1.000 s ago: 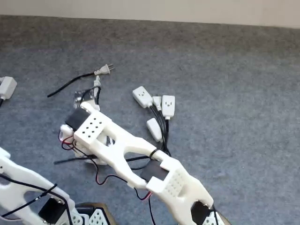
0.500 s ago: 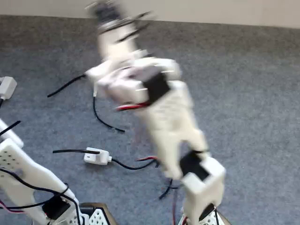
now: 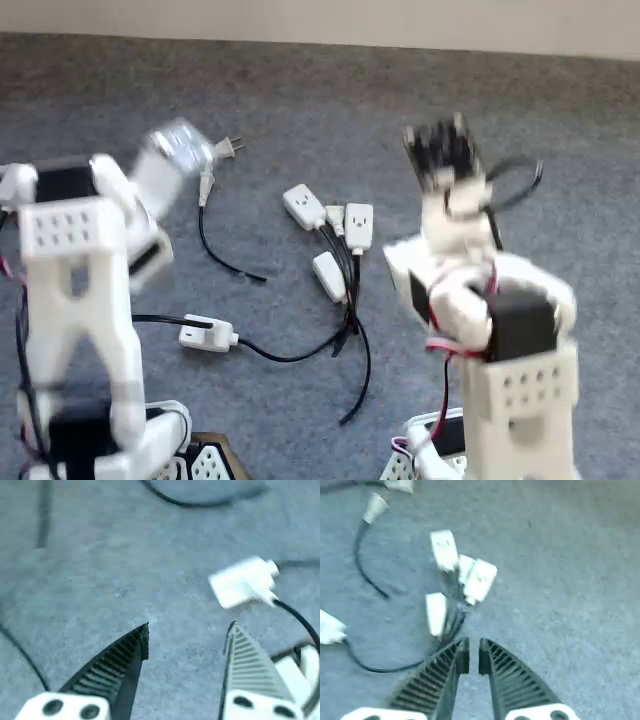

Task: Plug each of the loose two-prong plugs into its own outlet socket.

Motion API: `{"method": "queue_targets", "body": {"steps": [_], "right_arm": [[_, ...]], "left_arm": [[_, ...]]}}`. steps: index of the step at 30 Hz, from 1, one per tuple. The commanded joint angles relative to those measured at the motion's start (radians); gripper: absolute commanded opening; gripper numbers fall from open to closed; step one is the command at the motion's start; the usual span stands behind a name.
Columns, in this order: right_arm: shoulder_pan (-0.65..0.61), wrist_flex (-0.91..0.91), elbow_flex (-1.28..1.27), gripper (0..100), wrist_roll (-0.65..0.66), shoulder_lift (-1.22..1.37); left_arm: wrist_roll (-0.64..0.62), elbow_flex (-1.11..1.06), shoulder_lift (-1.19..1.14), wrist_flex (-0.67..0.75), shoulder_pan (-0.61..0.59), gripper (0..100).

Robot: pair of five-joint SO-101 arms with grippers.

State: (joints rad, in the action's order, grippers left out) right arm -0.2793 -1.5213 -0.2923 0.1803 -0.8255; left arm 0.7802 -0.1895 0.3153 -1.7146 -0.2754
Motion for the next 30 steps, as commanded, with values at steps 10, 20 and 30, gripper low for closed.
{"method": "queue_targets", "body": {"steps": [10, 20, 30], "right_arm": [[0.097, 0.490, -1.170, 3.7, 0.109, -0.533], [0.096, 0.498, -1.222, 3.7, 0.109, -0.559], [0.096, 0.499, -1.225, 3.7, 0.109, -0.559]], "left_arm": [[0.402, -0.644, 0.245, 0.301, 0.067, 31], [0.397, -0.880, 0.237, 0.683, 0.248, 31], [0.462, -0.980, 0.237, 0.873, 0.254, 16]]}}
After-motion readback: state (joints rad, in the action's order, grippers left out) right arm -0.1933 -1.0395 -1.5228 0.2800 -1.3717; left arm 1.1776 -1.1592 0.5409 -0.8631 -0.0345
